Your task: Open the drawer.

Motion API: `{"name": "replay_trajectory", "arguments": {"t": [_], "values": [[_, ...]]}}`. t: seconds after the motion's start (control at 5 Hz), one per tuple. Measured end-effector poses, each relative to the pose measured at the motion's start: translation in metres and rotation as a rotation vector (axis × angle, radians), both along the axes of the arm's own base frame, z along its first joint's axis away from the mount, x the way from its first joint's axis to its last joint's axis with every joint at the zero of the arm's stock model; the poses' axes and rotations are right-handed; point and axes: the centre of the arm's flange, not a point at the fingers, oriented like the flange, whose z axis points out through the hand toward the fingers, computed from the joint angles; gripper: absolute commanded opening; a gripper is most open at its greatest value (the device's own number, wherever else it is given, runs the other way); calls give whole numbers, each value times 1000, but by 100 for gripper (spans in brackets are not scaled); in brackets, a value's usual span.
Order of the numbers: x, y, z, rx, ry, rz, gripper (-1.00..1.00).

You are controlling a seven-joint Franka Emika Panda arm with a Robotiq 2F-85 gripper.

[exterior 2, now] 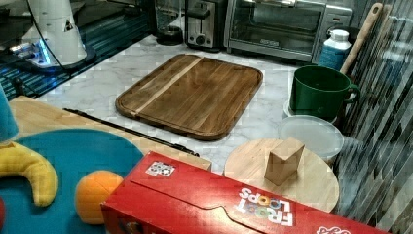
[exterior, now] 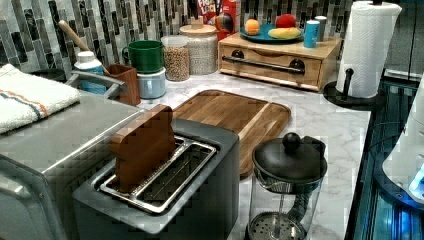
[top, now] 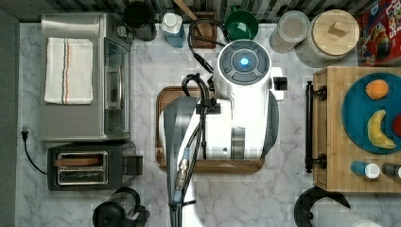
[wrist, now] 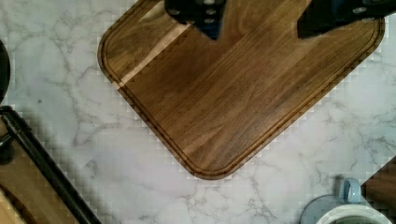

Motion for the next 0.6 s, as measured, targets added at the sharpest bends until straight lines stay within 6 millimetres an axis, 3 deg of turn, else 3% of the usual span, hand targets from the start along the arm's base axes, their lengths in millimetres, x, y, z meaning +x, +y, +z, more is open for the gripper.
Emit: {"name": "replay_trajectory", "arguments": {"t": [0.6], "values": [[-3, -4, -14, -3, 26, -1, 100]]}}
